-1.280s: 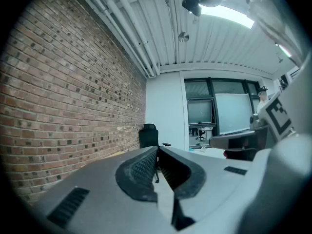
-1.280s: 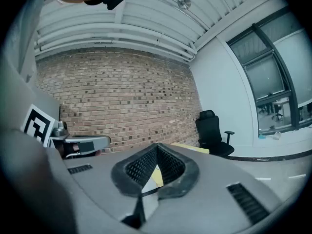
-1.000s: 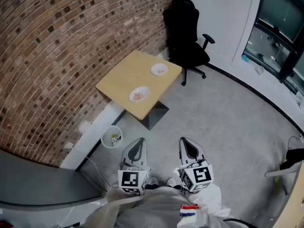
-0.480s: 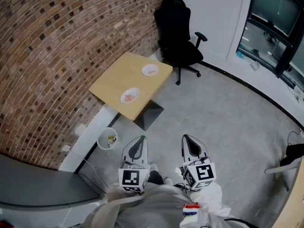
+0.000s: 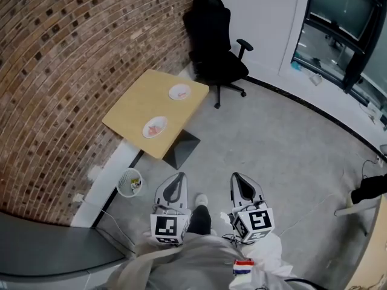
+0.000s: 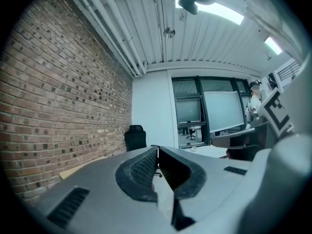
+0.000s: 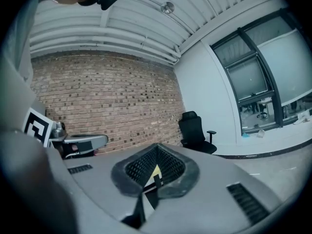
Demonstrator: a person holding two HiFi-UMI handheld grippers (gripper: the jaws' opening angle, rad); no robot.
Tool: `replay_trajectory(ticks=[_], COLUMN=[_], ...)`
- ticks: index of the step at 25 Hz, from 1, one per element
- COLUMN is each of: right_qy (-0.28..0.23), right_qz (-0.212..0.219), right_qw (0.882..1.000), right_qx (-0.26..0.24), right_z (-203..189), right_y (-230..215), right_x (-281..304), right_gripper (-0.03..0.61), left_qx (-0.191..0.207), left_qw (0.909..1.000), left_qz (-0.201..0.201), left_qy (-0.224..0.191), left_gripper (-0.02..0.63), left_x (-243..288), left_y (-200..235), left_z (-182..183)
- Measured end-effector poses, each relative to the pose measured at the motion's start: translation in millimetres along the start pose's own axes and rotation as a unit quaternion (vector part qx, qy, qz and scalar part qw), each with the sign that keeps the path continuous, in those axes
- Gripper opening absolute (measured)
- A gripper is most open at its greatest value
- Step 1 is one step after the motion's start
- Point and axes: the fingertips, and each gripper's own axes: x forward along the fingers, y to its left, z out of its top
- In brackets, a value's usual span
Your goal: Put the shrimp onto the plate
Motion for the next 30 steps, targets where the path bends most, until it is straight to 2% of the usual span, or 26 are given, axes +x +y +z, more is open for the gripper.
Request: replay_trajectory(ticks=[9, 21, 30], right_qy=[0.013, 0.033, 0.048], right_qz=[-0.013, -0.008, -0.004], right_qw=[1.000, 0.999, 0.998], right_qx=[-0.002, -0.025, -0.031], right_z=[0, 17, 31], right_y=[-26, -38, -29], right_x=[63, 190, 268], right_gripper=[0.023, 0.023, 0.023], left_qx=[-0.009, -0.024, -0.038], left_qw=[0.9998, 0.9995, 0.9992], left_qz=[-0.018, -0.018, -0.010], left_qy=[0.010, 0.012, -0.002], left_gripper=[0.015, 0.015, 0.015], left_x=[67, 172, 225], left_y=[23, 99, 155], left_z=[-12, -11, -12])
